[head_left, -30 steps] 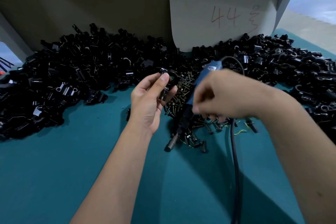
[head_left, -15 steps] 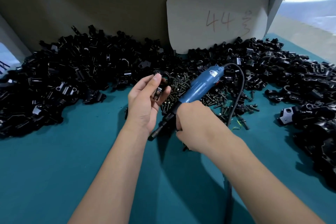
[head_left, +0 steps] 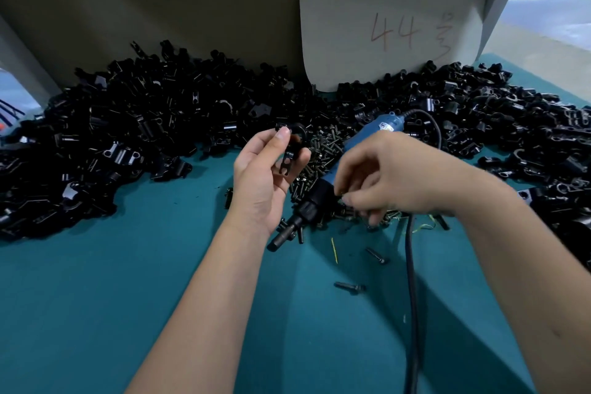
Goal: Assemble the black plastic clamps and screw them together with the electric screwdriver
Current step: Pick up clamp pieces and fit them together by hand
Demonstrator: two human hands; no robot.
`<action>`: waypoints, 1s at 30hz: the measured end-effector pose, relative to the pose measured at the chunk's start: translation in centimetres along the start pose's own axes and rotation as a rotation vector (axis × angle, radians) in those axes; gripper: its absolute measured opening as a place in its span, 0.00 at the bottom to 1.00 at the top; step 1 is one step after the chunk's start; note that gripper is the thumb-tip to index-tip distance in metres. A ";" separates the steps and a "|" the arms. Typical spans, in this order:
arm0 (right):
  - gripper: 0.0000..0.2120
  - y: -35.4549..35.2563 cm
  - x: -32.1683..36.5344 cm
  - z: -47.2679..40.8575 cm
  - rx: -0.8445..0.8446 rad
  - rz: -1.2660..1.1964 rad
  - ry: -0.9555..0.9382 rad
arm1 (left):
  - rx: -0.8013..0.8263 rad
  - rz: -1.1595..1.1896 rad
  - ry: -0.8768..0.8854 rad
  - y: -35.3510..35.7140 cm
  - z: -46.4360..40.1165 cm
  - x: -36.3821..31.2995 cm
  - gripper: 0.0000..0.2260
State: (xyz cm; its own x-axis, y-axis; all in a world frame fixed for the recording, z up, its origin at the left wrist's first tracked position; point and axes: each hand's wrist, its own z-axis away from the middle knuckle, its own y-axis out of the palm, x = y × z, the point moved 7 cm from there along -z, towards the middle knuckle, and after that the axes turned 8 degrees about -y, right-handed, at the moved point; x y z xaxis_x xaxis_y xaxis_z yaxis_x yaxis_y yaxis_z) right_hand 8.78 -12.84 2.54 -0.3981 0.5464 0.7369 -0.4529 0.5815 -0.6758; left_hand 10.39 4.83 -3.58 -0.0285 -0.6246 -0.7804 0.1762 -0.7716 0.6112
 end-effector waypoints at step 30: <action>0.02 -2.0 0.6 -3.2 -0.594 0.224 -0.349 | 0.115 -0.552 0.255 0.9 0.1 0.1 0.06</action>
State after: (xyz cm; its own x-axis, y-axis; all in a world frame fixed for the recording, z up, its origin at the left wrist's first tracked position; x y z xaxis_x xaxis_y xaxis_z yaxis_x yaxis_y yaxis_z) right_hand 11.98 -11.77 4.25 -0.7072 0.5238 0.4749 0.1397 0.7620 -0.6324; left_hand 10.49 4.02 -3.09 0.1536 -0.0921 -0.9838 0.0949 -0.9897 0.1075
